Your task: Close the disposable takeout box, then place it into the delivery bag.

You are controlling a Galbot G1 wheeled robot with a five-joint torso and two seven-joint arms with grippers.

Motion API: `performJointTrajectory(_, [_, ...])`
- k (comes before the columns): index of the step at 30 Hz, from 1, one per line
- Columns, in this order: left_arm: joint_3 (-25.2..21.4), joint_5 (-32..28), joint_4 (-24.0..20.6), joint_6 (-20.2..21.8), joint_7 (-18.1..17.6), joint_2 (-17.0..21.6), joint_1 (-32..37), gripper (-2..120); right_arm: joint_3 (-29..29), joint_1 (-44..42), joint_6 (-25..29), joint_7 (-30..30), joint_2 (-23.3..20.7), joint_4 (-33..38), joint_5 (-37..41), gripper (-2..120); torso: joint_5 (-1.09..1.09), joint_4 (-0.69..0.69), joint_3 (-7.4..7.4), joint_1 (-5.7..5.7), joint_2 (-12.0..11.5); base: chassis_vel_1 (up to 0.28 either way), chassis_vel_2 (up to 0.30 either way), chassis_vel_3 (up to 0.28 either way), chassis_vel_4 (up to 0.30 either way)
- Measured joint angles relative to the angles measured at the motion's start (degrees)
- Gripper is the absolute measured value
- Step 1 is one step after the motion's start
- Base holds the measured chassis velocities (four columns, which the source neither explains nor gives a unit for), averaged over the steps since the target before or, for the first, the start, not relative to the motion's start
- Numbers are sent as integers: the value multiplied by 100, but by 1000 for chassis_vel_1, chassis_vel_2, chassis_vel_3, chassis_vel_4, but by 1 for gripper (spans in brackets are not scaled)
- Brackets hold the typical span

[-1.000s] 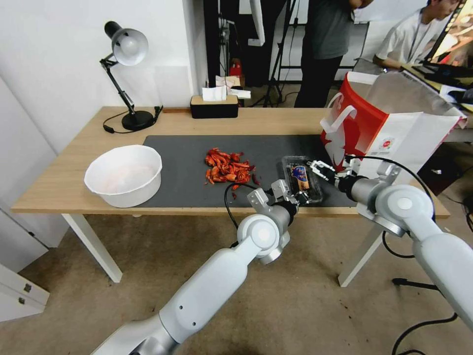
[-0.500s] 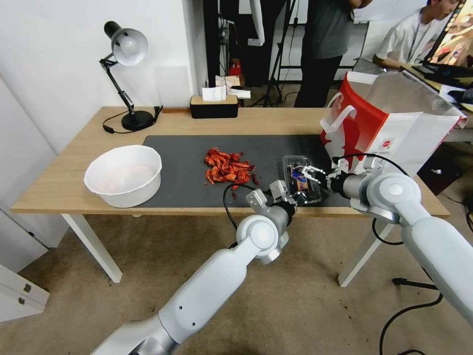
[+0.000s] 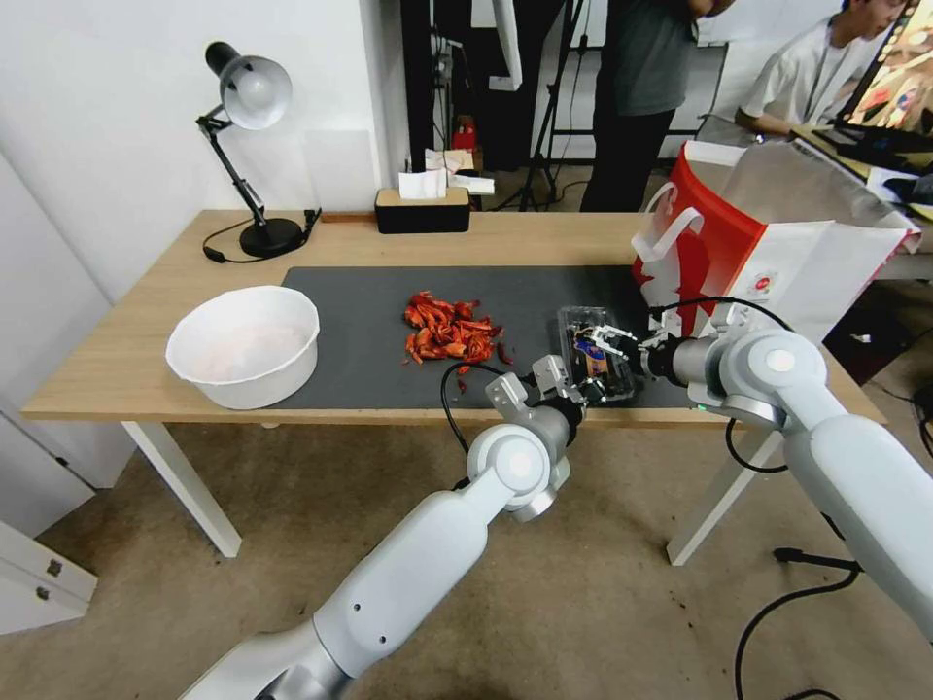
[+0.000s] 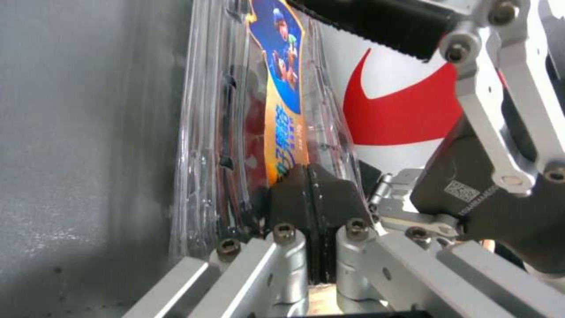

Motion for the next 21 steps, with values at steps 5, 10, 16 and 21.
performJointTrajectory(5, [24,9,3,-10,-1,-6,0,0,-8,11,-30,20,34,-16,51,96,-1,-1,0,0,0,0,0,0,0])
performJointTrajectory(10, [38,10,7,-18,-3,-14,-5,0,10,-48,-29,58,41,1,62,83,-4,-4,-1,-1,1,0,0,0,0])
performJointTrajectory(16, [41,7,-2,-24,-6,-9,-11,0,52,-123,-28,76,29,12,80,65,-3,-5,-2,-1,2,0,0,0,0])
performJointTrajectory(21, [41,4,-12,-31,-10,0,-12,0,117,-189,-28,124,20,2,90,45,0,-3,-1,-1,0,0,0,0,0])
